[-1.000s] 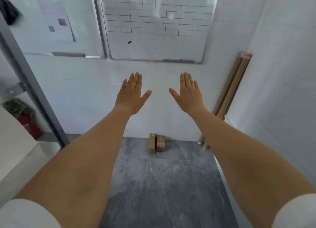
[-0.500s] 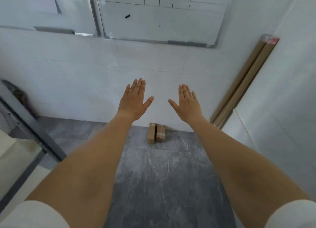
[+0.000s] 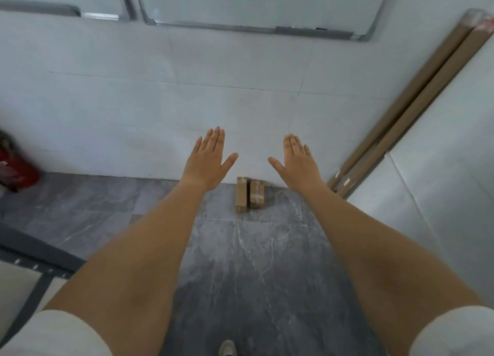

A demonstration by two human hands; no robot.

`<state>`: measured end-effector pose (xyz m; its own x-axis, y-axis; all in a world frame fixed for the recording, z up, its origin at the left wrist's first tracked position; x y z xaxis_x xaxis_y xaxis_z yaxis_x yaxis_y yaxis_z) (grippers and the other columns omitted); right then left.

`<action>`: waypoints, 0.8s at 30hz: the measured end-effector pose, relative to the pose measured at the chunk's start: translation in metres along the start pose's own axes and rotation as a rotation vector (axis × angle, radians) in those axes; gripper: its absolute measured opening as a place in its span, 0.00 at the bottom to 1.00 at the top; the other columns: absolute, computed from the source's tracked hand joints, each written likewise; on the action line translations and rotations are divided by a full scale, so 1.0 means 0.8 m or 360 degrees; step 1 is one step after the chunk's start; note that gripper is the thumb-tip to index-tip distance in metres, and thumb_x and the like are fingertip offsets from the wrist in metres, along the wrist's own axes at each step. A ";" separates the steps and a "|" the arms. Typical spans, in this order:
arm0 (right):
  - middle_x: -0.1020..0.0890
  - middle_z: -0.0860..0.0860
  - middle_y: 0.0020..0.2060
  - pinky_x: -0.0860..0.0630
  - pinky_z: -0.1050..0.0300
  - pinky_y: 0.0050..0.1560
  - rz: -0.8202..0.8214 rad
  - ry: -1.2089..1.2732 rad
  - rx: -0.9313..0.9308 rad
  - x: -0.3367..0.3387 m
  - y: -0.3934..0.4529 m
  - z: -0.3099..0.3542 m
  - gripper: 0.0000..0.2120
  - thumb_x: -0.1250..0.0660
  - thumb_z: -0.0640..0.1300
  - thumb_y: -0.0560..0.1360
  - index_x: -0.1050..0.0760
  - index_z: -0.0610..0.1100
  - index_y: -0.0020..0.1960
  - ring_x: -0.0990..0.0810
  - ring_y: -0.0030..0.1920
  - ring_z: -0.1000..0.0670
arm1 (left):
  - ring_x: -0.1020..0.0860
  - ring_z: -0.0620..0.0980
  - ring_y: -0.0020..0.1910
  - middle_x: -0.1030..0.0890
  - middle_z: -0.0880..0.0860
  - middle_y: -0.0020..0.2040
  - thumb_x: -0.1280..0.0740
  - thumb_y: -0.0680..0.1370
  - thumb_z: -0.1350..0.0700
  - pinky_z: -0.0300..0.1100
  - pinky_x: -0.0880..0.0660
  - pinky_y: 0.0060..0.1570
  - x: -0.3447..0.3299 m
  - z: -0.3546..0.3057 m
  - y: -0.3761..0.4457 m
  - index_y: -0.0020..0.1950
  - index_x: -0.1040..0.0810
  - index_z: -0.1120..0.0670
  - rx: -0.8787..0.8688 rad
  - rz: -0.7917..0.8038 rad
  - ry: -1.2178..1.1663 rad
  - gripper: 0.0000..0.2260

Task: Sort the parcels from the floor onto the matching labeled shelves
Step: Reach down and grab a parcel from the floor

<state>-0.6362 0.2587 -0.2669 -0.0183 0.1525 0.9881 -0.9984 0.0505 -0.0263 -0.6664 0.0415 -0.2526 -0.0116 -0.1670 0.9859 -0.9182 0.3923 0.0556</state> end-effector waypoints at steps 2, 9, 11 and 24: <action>0.54 0.42 0.83 0.57 0.49 0.82 0.0048 0.0011 -0.0014 -0.011 0.023 -0.002 0.38 0.52 0.61 0.85 0.59 0.36 0.82 0.56 0.83 0.46 | 0.57 0.50 0.80 0.56 0.55 0.81 0.55 0.83 0.39 0.49 0.58 0.79 -0.014 0.013 0.020 0.80 0.58 0.59 0.0014 0.0033 0.0002 0.34; 0.54 0.42 0.83 0.57 0.49 0.82 0.0176 0.0024 -0.0039 -0.058 0.116 -0.033 0.39 0.52 0.61 0.85 0.60 0.37 0.82 0.57 0.83 0.47 | 0.58 0.50 0.80 0.56 0.55 0.81 0.55 0.83 0.39 0.49 0.59 0.78 -0.068 0.029 0.119 0.80 0.58 0.59 0.0070 0.0122 -0.0143 0.34; 0.55 0.42 0.83 0.58 0.49 0.82 0.0226 0.0029 -0.0056 -0.073 0.150 -0.048 0.38 0.52 0.61 0.85 0.60 0.37 0.83 0.57 0.83 0.47 | 0.59 0.50 0.80 0.57 0.54 0.81 0.55 0.82 0.39 0.48 0.59 0.78 -0.087 0.029 0.155 0.80 0.58 0.58 0.0050 0.0163 -0.0150 0.34; 0.55 0.42 0.83 0.58 0.49 0.82 0.0429 0.0128 -0.0008 -0.149 0.362 -0.091 0.38 0.53 0.61 0.85 0.60 0.37 0.83 0.56 0.83 0.46 | 0.59 0.49 0.80 0.57 0.54 0.81 0.56 0.83 0.39 0.47 0.60 0.78 -0.164 0.075 0.355 0.80 0.58 0.59 0.0205 0.0351 -0.0222 0.33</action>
<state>-0.9190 0.3272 -0.4036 -0.2789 0.2391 0.9301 -0.9577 0.0023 -0.2877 -0.9490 0.1208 -0.3754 -0.2628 -0.2164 0.9403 -0.9300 0.3164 -0.1871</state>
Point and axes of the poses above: each hand's wrist, its own y-axis towards the middle knuckle, its own x-axis out of the back of the hand, z = x × y, the point moved 6 cm from there along y, towards the middle knuckle
